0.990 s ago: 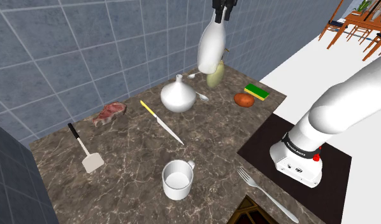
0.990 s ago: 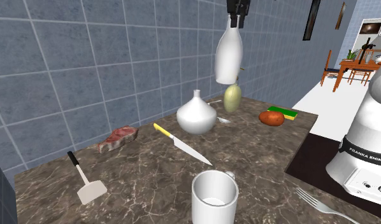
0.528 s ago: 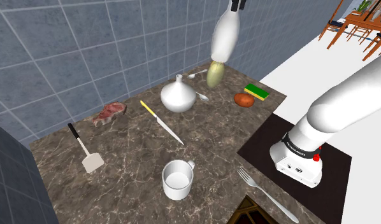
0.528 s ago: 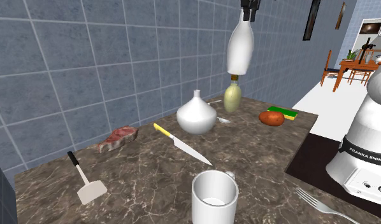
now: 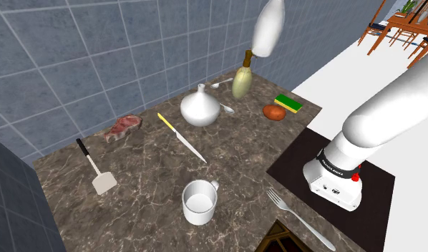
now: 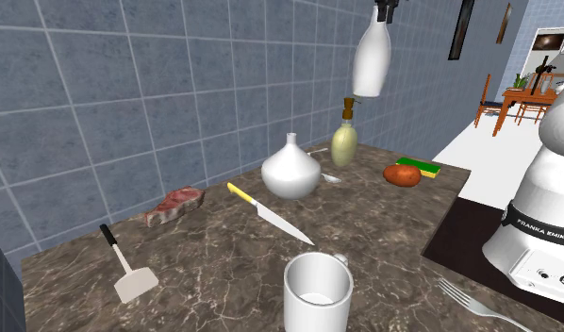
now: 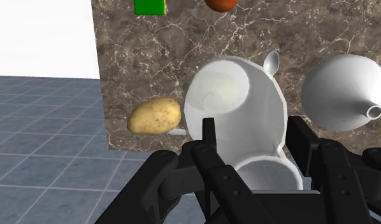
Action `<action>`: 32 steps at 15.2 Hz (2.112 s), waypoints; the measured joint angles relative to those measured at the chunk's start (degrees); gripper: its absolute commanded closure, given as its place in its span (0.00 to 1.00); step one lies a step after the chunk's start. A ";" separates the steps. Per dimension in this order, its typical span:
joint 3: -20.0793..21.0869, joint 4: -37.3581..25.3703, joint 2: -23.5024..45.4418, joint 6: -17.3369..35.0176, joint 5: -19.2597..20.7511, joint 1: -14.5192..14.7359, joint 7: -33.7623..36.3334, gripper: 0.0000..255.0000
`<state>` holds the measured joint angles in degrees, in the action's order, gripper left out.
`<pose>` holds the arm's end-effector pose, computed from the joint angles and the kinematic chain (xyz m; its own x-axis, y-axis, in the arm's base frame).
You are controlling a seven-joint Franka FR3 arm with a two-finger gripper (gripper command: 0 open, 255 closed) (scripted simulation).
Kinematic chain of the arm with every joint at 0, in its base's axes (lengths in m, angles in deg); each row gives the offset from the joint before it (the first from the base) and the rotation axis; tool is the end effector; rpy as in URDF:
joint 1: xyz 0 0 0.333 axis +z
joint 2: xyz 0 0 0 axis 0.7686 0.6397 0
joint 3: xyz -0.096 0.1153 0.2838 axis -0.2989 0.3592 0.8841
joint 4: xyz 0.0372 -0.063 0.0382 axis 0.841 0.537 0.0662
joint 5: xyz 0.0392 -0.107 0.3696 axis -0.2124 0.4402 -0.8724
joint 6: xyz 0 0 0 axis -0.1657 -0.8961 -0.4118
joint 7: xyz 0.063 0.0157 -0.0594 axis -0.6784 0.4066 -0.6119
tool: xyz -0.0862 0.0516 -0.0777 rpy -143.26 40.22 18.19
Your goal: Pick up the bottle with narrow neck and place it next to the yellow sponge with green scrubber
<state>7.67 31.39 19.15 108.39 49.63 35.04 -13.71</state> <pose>0.4549 -0.1281 0.6839 0.9989 0.0341 -0.0324 0.0337 -0.9994 -0.0116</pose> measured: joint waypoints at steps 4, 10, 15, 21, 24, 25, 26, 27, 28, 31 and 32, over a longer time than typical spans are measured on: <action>-3.15 -7.35 3.96 -3.39 0.42 -2.32 -5.58 1.00; -7.67 -22.43 13.02 -9.43 -0.25 -6.62 -14.18 1.00; -8.92 -24.33 15.28 -9.11 -0.59 -8.25 -16.97 1.00; -8.77 -14.62 11.83 -2.80 0.00 -7.95 -16.79 1.00; -8.66 -9.86 10.06 0.20 0.28 -7.80 -16.58 1.00; -8.55 -8.34 9.44 1.11 0.38 -7.68 -16.37 1.00; -8.56 -7.08 9.10 2.04 0.44 -7.70 -16.42 1.00; -8.57 -5.64 8.60 2.99 0.52 -7.70 -16.43 1.00; -8.53 -4.26 8.19 3.96 0.58 -7.67 -16.35 1.00; -8.48 -0.69 7.38 6.71 0.70 -7.61 -16.23 1.00; -8.42 0.54 7.04 7.61 0.74 -7.56 -16.10 1.00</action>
<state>-0.75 31.93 26.19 116.00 50.37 27.49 -29.80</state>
